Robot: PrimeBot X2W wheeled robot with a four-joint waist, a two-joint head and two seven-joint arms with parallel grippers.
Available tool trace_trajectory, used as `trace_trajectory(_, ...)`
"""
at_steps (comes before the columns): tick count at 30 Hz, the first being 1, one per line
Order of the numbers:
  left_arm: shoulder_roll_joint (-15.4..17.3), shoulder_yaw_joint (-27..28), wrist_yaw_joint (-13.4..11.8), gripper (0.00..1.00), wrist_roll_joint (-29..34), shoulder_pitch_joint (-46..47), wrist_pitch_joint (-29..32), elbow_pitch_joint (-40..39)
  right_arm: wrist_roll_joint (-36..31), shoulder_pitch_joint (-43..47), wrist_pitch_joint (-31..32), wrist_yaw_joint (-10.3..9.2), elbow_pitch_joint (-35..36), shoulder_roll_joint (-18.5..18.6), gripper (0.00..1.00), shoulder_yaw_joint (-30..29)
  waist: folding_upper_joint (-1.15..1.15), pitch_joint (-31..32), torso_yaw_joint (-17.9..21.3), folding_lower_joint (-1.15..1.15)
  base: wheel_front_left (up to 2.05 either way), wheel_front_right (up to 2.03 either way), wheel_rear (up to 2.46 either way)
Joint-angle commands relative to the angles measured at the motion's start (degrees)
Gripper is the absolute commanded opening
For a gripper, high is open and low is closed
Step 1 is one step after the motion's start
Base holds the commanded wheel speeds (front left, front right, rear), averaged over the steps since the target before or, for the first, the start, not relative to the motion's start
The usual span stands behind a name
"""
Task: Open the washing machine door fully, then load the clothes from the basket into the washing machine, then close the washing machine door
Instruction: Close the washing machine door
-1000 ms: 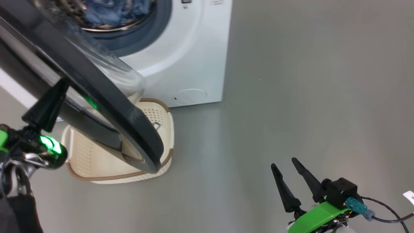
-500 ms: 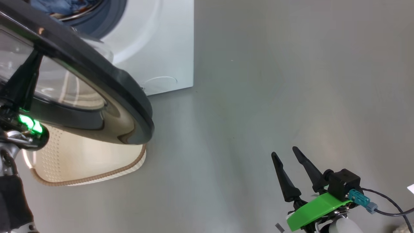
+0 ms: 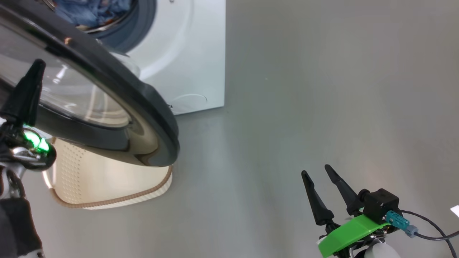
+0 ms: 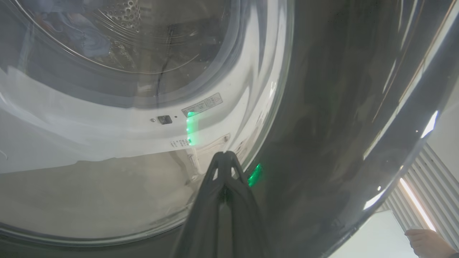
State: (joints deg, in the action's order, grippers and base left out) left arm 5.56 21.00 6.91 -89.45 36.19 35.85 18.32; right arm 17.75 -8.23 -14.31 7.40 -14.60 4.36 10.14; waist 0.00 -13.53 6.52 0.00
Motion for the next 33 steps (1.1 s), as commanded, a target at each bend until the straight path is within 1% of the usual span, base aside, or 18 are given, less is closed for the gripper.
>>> trace_trajectory(1,2.08,1.58,0.54,0.0,0.87,-0.95,-0.27,-1.75,-0.21,-0.07,-0.69,0.09,0.97,0.13,1.0,1.31,0.0,1.79,-1.45,0.0,0.0,0.0,0.0)
trace_trajectory(4,1.36,1.83,0.56,0.0,1.19,-3.32,-1.12,-3.68,-0.02,0.63,-0.69,0.09,0.48,0.35,1.0,1.58,0.0,3.97,-2.59,0.0,0.0,0.0,0.0)
trace_trajectory(13,0.48,2.06,0.57,0.0,1.79,-9.0,-2.07,-6.73,0.44,2.38,-0.69,0.09,-0.2,0.74,1.0,2.19,0.0,7.96,-4.24,0.0,0.0,0.0,0.0)
trace_trajectory(23,-0.36,2.3,0.58,0.0,1.92,-14.0,-3.07,-10.89,0.67,3.3,-0.69,0.09,-0.3,0.61,1.0,2.3,0.0,9.23,-5.05,0.0,0.0,0.0,0.0)
trace_trajectory(31,-1.06,1.32,0.58,0.0,3.69,-18.19,-5.67,-14.87,0.81,3.81,-0.69,0.09,-0.09,0.61,1.0,2.09,0.0,9.62,-5.59,0.0,0.0,0.0,0.0)
trace_trajectory(32,-1.17,1.25,0.58,0.05,3.63,-18.54,-6.12,-15.32,0.79,3.84,-0.69,0.09,-0.06,0.6,1.0,2.08,0.0,9.64,-5.64,0.0,0.0,0.0,0.0)
trace_trajectory(33,-1.26,1.16,0.58,0.17,3.74,-18.9,-6.64,-15.81,0.78,3.86,-0.69,0.09,-0.03,0.6,1.0,2.09,0.0,9.64,-5.68,0.0,0.0,0.0,0.0)
